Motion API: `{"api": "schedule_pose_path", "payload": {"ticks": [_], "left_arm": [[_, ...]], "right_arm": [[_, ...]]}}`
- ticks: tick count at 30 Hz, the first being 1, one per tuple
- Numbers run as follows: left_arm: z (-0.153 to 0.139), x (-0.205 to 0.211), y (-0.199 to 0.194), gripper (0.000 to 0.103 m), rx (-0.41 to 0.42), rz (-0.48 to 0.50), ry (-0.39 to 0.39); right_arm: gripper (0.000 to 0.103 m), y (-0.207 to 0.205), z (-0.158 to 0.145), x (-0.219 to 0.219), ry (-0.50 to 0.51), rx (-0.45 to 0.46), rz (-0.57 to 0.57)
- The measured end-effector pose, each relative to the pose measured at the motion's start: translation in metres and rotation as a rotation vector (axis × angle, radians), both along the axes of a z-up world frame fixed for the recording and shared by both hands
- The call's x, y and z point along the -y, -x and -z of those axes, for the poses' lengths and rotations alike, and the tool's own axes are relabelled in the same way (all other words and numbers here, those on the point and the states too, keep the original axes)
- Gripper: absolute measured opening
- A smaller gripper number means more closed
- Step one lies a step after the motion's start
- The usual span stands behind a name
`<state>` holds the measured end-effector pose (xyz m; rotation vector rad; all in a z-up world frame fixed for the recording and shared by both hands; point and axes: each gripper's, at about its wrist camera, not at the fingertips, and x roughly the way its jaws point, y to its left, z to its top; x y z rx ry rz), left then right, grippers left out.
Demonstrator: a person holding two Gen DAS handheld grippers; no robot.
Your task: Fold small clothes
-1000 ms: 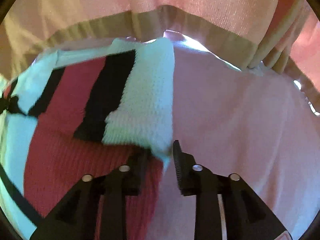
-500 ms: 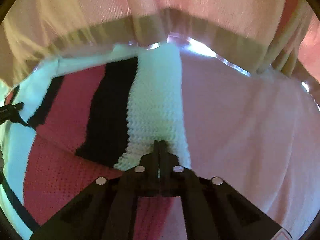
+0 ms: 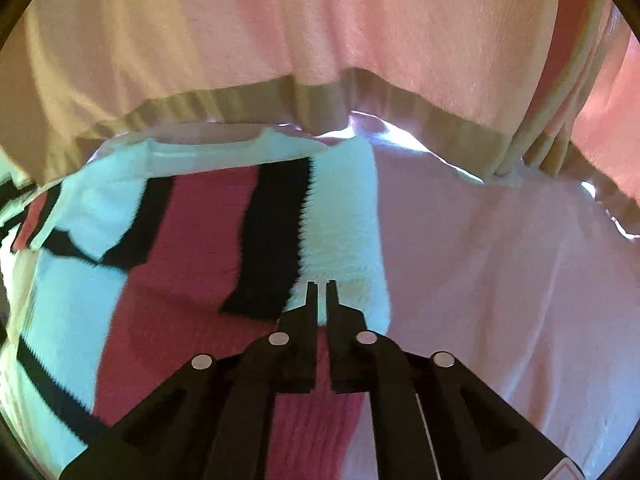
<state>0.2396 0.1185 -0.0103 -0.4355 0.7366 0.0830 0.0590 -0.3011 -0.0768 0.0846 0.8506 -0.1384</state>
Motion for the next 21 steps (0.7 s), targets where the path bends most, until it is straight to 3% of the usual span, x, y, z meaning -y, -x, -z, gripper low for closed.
{"api": "schedule_pose_path", "payload": {"ticks": [2,5,8,12,14,15,17,18,19,21], "left_arm": [[-0.005,-0.049,0.006,0.082,0.014,-0.131,0.047],[0.008,-0.127,0.002,0.081,-0.044,-0.269,0.098],[0.026,-0.195,-0.003,0.081,-0.108,-0.392,0.034],[0.053,-0.251,-0.02,0.08,-0.204,-0.444,0.022],[0.072,-0.265,-0.031,0.069,-0.255,-0.433,0.063],[0.072,-0.263,-0.033,0.067,-0.239,-0.447,0.028],[0.071,-0.256,-0.043,0.048,-0.246,-0.428,-0.025],[0.07,-0.251,-0.047,0.025,-0.256,-0.418,-0.056],[0.064,-0.242,-0.051,0.008,-0.244,-0.386,-0.07],[0.046,-0.223,-0.05,0.008,-0.208,-0.365,-0.11]], "right_arm": [[0.006,0.008,0.0,-0.015,0.019,-0.015,-0.025],[0.011,0.018,0.002,-0.029,0.034,-0.028,-0.06],[0.025,0.018,0.002,-0.041,0.055,-0.022,-0.077],[0.027,0.01,0.01,-0.053,0.027,-0.035,-0.095],[0.028,0.007,0.017,-0.06,0.04,-0.049,-0.103],[0.029,0.006,0.019,-0.063,0.052,-0.056,-0.106],[0.03,0.005,0.025,-0.068,0.082,-0.072,-0.115],[0.03,0.005,0.026,-0.069,0.089,-0.074,-0.115],[0.03,0.005,0.026,-0.069,0.089,-0.074,-0.116],[0.031,0.005,0.023,-0.067,0.079,-0.064,-0.112]]}}
